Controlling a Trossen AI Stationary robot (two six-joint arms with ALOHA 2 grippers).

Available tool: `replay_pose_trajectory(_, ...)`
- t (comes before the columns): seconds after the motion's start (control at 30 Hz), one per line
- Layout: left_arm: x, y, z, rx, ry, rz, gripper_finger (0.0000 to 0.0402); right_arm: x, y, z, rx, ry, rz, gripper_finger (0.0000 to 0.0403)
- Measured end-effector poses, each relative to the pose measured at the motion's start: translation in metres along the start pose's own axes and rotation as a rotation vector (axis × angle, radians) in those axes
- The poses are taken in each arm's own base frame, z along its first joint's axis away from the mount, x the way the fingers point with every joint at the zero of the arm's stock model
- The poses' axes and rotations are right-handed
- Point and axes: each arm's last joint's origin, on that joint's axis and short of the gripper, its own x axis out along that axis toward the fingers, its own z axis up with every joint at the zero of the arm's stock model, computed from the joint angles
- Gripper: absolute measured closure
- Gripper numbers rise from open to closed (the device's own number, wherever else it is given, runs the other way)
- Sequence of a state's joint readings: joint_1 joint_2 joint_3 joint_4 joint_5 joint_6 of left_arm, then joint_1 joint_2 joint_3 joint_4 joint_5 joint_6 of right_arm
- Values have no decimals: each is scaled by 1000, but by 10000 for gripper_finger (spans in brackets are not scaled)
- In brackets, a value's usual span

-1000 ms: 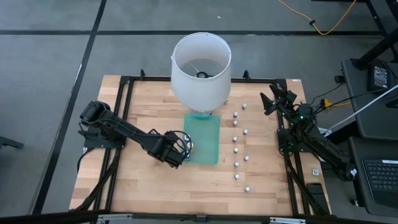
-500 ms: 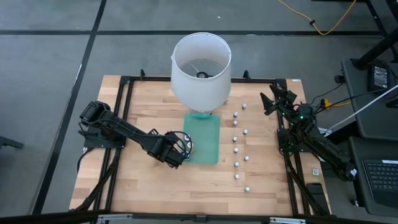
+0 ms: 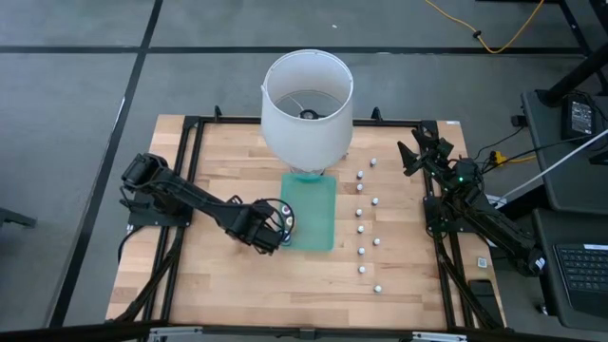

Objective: Pick & Place food coloring
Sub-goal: Put the large black food coloring bottle into the green bin

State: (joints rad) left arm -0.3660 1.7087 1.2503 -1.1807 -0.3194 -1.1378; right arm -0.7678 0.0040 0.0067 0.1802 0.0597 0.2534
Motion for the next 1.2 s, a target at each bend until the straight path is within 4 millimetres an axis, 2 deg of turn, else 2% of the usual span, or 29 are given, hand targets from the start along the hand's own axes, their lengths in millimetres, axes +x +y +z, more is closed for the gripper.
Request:
replay_pose_trajectory(0.77, -51, 16, 37, -8, -277, -53, 284, 0, 0, 0, 0, 0, 0, 4)
replay_pose_trajectory(1.2, -61, 27, 62, 60, -353, -9, 286, 0, 0, 0, 0, 0, 0, 4)
